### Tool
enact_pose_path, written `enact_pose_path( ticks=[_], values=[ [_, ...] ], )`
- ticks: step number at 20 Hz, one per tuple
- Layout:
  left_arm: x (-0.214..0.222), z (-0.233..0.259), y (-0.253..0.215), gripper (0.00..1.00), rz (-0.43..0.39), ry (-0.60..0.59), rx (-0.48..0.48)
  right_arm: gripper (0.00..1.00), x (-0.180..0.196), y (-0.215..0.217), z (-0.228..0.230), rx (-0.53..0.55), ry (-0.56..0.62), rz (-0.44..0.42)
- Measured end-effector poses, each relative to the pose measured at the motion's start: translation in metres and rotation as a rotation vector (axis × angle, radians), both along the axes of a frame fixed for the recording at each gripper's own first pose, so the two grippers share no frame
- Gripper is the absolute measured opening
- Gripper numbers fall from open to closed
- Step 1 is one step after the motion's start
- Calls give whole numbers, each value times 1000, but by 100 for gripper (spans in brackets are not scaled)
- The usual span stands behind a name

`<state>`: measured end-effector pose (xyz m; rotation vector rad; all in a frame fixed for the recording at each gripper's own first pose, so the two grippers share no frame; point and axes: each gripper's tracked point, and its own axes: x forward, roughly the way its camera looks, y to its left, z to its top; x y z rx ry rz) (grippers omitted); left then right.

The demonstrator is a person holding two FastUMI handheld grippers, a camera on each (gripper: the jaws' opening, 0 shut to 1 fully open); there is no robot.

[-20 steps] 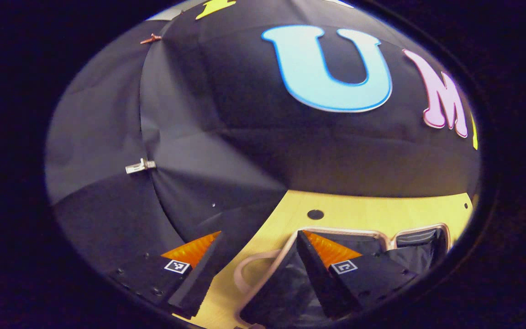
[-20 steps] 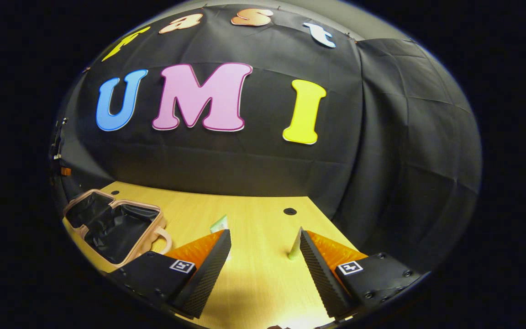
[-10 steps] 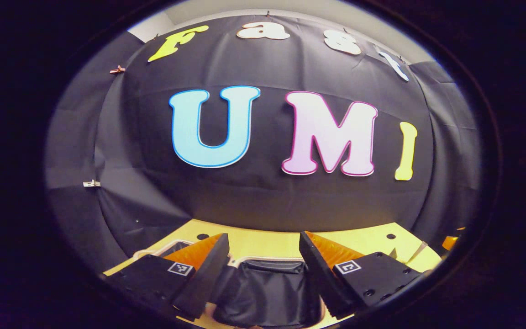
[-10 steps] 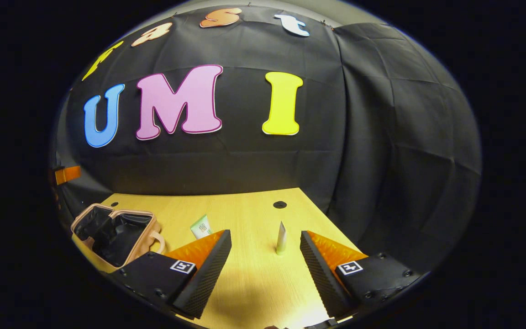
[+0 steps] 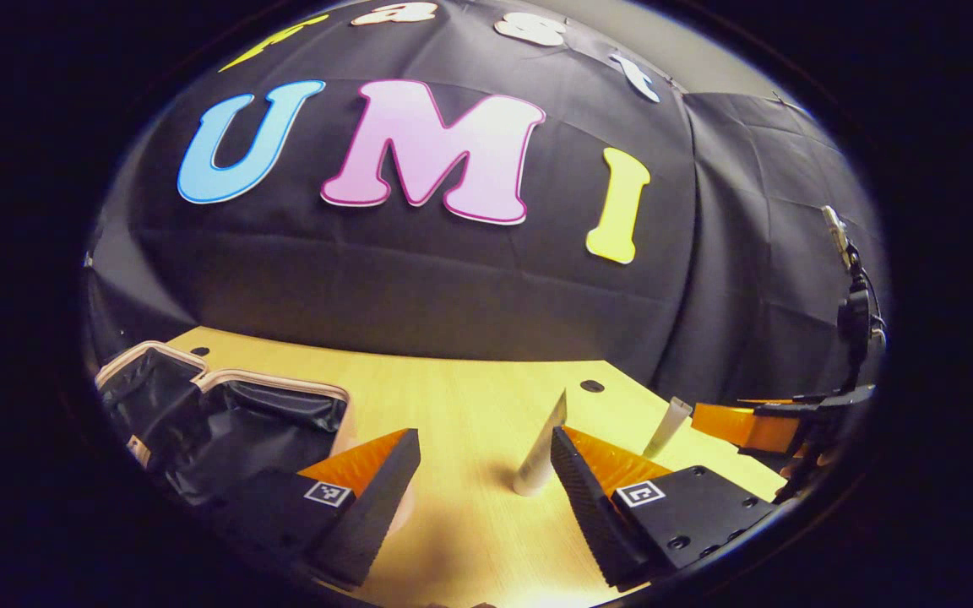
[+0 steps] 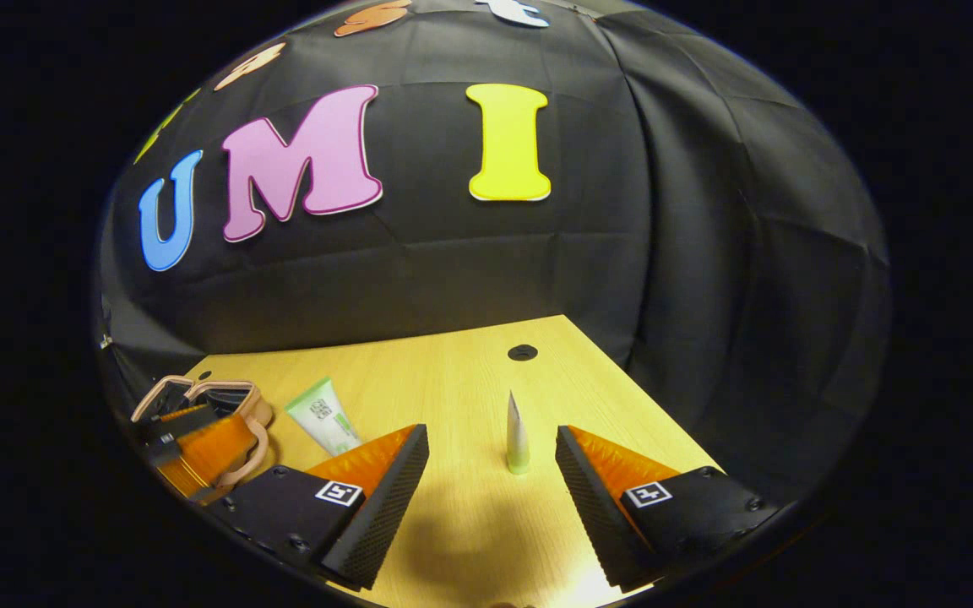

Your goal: First open the suitcase, pack the skin care products into it, and then close the suitcase.

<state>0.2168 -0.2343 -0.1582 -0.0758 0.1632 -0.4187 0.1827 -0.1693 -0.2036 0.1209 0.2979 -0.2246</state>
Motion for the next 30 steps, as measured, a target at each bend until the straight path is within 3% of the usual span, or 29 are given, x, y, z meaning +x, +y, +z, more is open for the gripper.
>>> enact_pose_path(
  ticks=[3,9,13,14,17,19,20,25,26,28,30],
  values=[
    [22,-30,-40,98,-59,51,26,96,9,-13,-17,-15,38,4],
    [79,-74,-85,98,-19,128,73,96,31,-23,-40,15,67,1],
    [92,-93,-91,96,10,196,90,96,47,-27,-51,43,80,-8],
    [95,-91,-93,90,11,190,84,96,51,-28,-54,50,82,-9],
    [98,-93,-94,51,15,209,96,97,61,-28,-65,57,96,-8],
    [98,-97,-93,51,16,204,138,97,68,-26,-76,51,118,-3],
    [98,-96,-91,45,18,202,145,97,73,-28,-79,37,124,-2],
    [96,-95,-82,41,35,214,102,97,88,-34,-105,-13,165,-10],
    [96,-96,-80,44,39,217,99,94,89,-34,-111,-28,185,-11],
    [94,-95,-78,45,45,220,94,58,85,-36,-116,-76,213,-11],
    [94,-95,-78,45,45,220,91,39,85,-32,-116,-84,212,4]
  ],
)
